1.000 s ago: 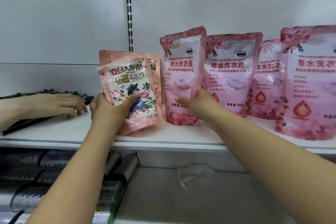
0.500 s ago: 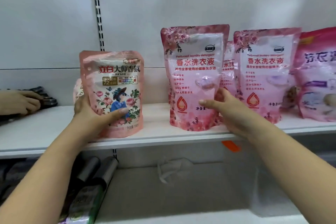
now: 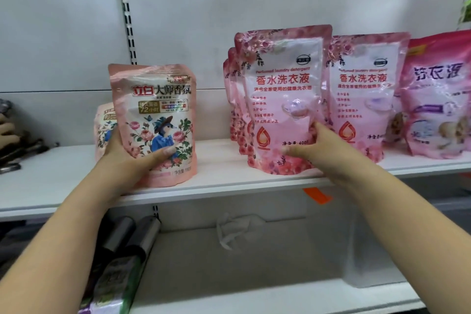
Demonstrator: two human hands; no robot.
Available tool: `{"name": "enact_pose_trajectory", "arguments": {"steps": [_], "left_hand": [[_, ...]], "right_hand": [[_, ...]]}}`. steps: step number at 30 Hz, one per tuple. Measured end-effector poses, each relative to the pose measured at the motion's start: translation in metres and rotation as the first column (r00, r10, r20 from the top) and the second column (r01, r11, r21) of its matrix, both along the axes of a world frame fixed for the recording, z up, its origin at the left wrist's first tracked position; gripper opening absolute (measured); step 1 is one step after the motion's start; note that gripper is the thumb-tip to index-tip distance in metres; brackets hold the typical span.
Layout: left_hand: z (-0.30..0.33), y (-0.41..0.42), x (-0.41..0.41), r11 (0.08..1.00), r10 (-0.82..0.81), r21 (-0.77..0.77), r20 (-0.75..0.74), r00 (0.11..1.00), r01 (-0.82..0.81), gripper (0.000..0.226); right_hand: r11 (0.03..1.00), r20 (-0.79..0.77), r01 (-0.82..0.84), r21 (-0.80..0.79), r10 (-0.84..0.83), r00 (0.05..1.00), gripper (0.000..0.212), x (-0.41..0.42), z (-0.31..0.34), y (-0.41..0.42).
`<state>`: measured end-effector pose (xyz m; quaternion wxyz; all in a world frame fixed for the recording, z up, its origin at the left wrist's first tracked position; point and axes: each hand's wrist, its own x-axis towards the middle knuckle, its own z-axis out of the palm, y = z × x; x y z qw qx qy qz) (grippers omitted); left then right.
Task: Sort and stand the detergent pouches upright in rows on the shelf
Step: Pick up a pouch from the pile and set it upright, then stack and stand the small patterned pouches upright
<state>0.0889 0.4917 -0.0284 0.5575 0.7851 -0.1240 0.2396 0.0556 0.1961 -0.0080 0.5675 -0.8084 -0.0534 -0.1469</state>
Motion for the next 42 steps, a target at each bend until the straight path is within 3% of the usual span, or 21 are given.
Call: {"name": "enact_pose_trajectory", "arguments": {"steps": [2,4,7,9,13,15,18,19,22,26,28,29,31,33,36,42], "left_hand": [[-0.002,0.001,0.001,1.0,0.015,-0.004,-0.021,1.0,-0.015,0.111],[-0.003,0.0,0.002,0.999,0.055,0.002,-0.053,0.997,-0.055,0.116],[-0.001,-0.002,0.005,0.995,0.097,0.031,-0.114,0.989,-0.094,0.116],[0.001,-0.002,0.008,0.998,0.064,0.034,-0.142,0.988,-0.06,0.121],[0.003,0.0,0.007,0.995,-0.053,0.073,-0.187,0.981,0.068,0.124],[0.007,0.0,0.0,0.987,-0.117,0.084,-0.199,0.973,0.136,0.117],[0.014,0.009,-0.003,0.978,-0.154,0.102,-0.22,0.963,0.18,0.084],[0.017,0.014,-0.003,0.978,-0.145,0.114,-0.215,0.966,0.173,0.081],[0.02,0.03,0.006,0.996,-0.079,0.034,-0.174,0.982,0.086,0.114],[0.035,0.05,0.038,0.959,0.28,0.005,-0.18,0.943,-0.284,0.083],[0.041,0.06,0.058,0.903,0.418,0.012,-0.256,0.872,-0.429,0.082],[0.042,0.066,0.068,0.882,0.451,0.01,-0.3,0.84,-0.47,0.085],[0.041,0.073,0.083,0.878,0.414,-0.073,-0.383,0.826,-0.474,0.086],[0.037,0.076,0.096,0.895,0.321,-0.158,-0.422,0.848,-0.417,0.076],[0.036,0.072,0.113,0.917,0.231,-0.219,-0.391,0.891,-0.334,0.05],[0.04,0.064,0.147,0.898,0.232,-0.292,-0.319,0.919,-0.328,0.043]], "right_hand": [[0.985,0.089,0.152,-0.081,-0.145,0.985,0.046,-0.008,0.002,0.007],[0.938,0.276,0.329,-0.112,-0.289,0.917,0.064,-0.019,0.004,0.019],[0.965,0.475,0.261,-0.028,-0.217,0.853,0.081,-0.036,0.012,0.057],[0.996,0.411,0.087,-0.033,-0.065,0.909,0.084,-0.03,0.017,0.09],[0.979,0.069,-0.16,0.125,0.152,0.986,0.083,0.018,0.03,0.139],[0.942,-0.027,-0.22,0.254,0.234,0.972,0.071,0.037,0.036,0.15],[0.868,-0.032,-0.314,0.386,0.352,0.935,0.033,0.055,0.037,0.156],[0.86,-0.016,-0.305,0.41,0.341,0.94,0.026,0.06,0.037,0.158],[0.869,0.016,-0.178,0.462,0.192,0.981,0.024,0.076,0.037,0.167],[0.883,0.004,-0.124,0.453,0.137,0.991,0.023,0.09,0.051,0.17],[0.89,0.024,-0.112,0.442,0.113,0.993,0.025,0.1,0.057,0.169],[0.889,0.029,-0.095,0.448,0.092,0.995,0.037,0.106,0.056,0.17],[0.889,0.0,-0.047,0.456,0.053,0.999,0.052,0.113,0.049,0.174],[0.874,-0.038,0.003,0.487,0.018,0.999,0.05,0.121,0.038,0.173],[0.864,-0.03,0.047,0.502,-0.037,0.999,0.046,0.134,0.031,0.167],[0.895,0.072,0.114,0.432,-0.16,0.984,0.052,0.156,0.027,0.166]]}}
